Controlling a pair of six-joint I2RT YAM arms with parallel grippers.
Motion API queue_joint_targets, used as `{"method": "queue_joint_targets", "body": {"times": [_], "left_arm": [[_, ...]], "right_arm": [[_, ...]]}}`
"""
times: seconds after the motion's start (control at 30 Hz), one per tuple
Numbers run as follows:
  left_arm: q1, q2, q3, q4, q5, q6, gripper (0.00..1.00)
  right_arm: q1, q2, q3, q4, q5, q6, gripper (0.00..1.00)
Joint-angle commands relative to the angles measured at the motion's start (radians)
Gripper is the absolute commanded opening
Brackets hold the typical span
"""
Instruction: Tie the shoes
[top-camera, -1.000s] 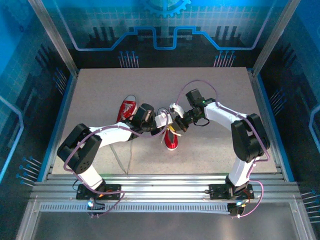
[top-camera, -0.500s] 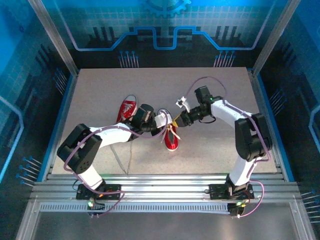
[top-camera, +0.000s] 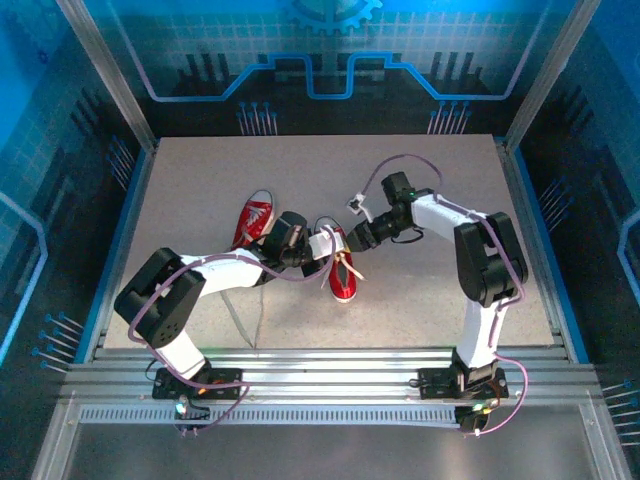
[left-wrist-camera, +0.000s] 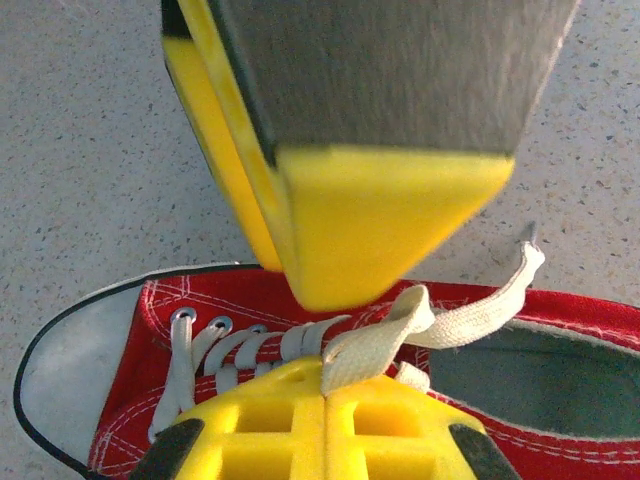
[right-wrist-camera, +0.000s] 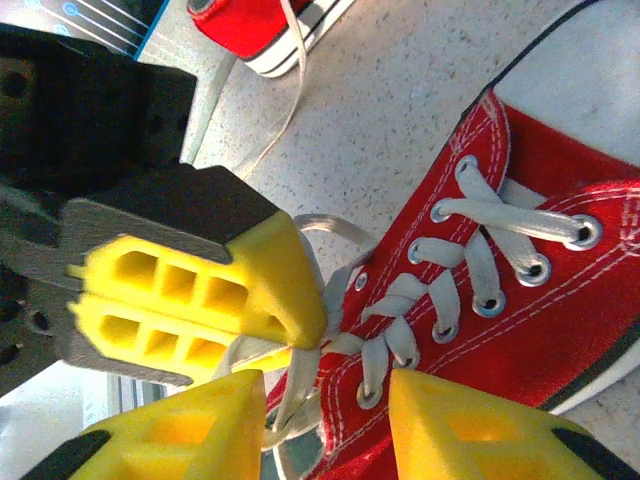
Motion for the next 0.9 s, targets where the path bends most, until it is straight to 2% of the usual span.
{"method": "queue_joint_targets", "body": {"times": [0.0, 0.43, 0.47, 0.57, 0.6, 0.87], "left_arm": [[-0.007, -0.004, -0.009, 0.033, 0.025, 0.03, 0.0], [-0.008, 0.005, 0.0, 0.043, 0.015, 0.03, 0.0], [-0.007, 0.005, 0.001, 0.046, 0.017, 0.029, 0.0], [-0.008, 0.005, -0.002, 0.049, 0.02, 0.026, 0.0], [-0.008, 0.002, -0.004, 0.05, 0.018, 0.027, 0.0], [-0.011, -0.02, -0.018, 0.042, 0.008, 0.024, 0.0]], "right_arm": [[0.018, 0.029, 0.043, -0.062, -0.039, -0.031, 0.38], [0.04, 0.085, 0.092, -0.155, -0.038, -0.065, 0.37], [0.042, 0.086, 0.094, -0.163, -0.032, -0.068, 0.33], [0.048, 0.074, 0.093, -0.17, 0.027, -0.066, 0.05], [0.049, 0.062, 0.085, -0.157, 0.04, -0.058, 0.0], [0.047, -0.087, -0.056, 0.08, 0.1, 0.048, 0.0]]}}
